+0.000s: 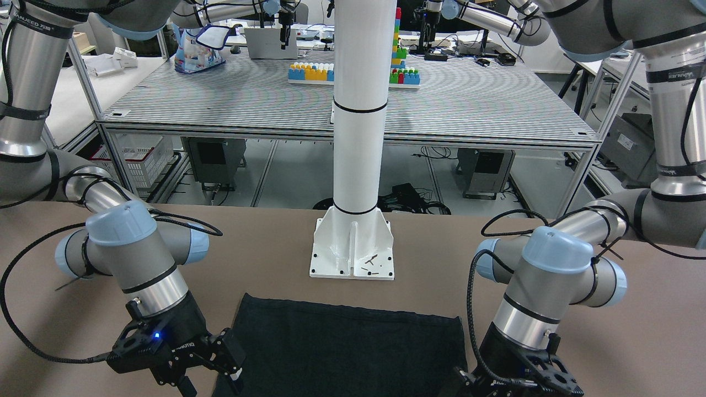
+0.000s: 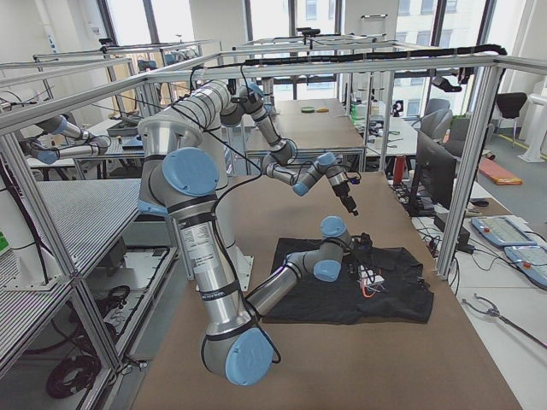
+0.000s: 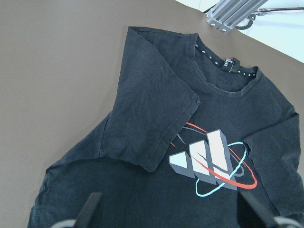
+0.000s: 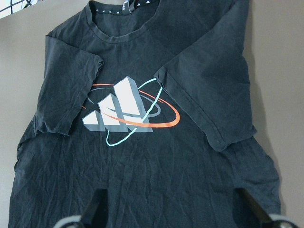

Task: Fold clothes
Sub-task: 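Move both grippers down toward the hem nearest the robot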

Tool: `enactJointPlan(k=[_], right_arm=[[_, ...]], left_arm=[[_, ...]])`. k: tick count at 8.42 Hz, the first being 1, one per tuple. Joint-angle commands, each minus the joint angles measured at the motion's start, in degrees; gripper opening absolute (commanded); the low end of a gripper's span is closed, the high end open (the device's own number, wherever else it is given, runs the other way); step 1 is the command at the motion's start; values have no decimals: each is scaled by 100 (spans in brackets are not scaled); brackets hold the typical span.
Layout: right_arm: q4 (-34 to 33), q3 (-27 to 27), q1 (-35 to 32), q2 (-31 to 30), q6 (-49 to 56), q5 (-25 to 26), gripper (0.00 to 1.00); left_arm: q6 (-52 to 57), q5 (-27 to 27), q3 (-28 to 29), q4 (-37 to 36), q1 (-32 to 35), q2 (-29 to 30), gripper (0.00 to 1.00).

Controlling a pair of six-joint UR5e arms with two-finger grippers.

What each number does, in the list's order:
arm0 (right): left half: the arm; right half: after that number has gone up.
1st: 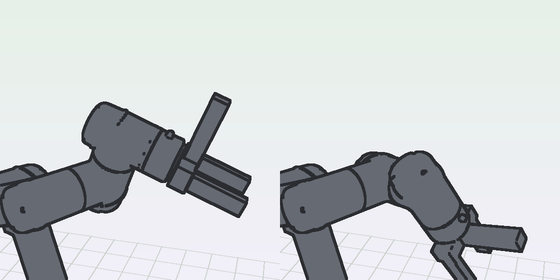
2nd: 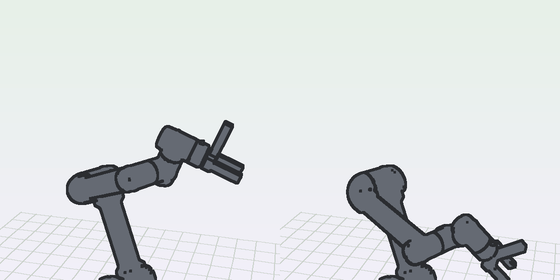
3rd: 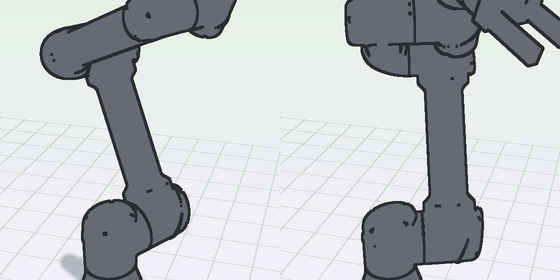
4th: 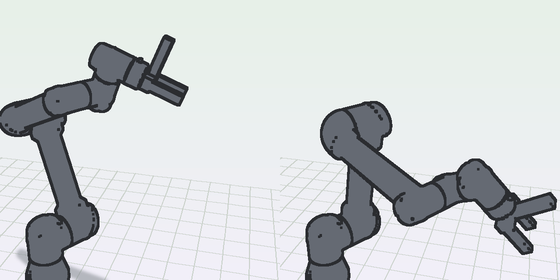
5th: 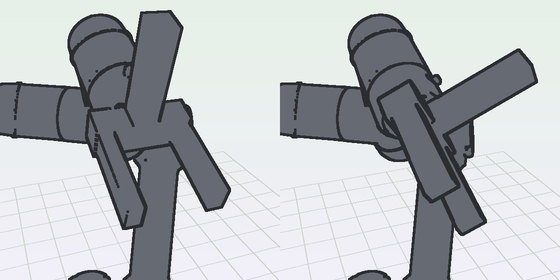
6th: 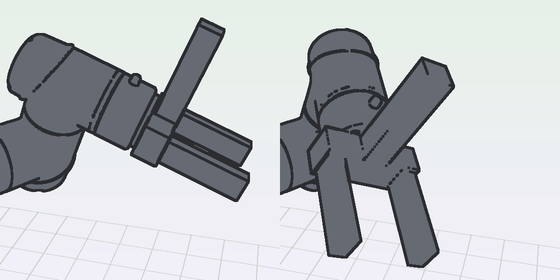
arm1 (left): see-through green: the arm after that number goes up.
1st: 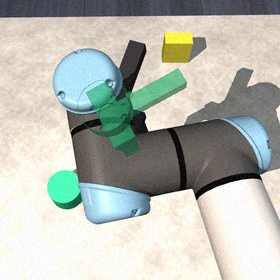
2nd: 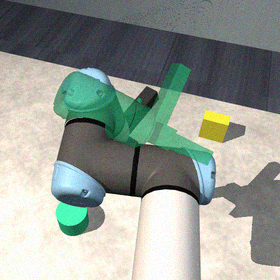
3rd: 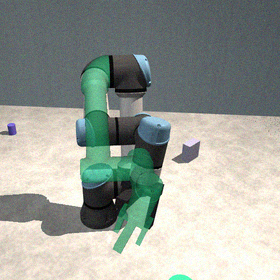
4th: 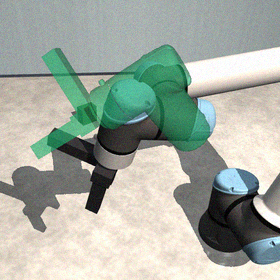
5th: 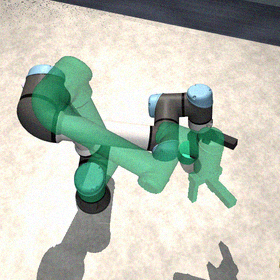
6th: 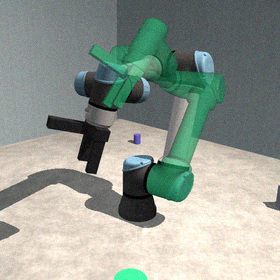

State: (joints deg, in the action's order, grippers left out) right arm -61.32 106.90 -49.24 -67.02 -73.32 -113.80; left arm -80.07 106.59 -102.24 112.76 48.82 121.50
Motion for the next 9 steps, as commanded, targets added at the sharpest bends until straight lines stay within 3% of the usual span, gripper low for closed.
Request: enactJointPlan(k=[1,4,6,7,9], right_arm=[[-91,444,55,-336,-648,-73,93],[-64,830,264,-766,-657,-125,94],[530,772,1254,-1004,-831,67,94],[847,762,1650,-1066,-876,407,94],[963,824,1733,-1451,-1069,516,94]], left_arm=[[-262,257,-575,-70,-21,-249,100],[-482,257,-1085,-53,-56,-862,100],[-1069,161,-1333,26,-187,-1355,100],[-1333,-22,-1333,244,-362,-1609,100],[-1405,-393,-1307,1095,-732,-2190,100]])
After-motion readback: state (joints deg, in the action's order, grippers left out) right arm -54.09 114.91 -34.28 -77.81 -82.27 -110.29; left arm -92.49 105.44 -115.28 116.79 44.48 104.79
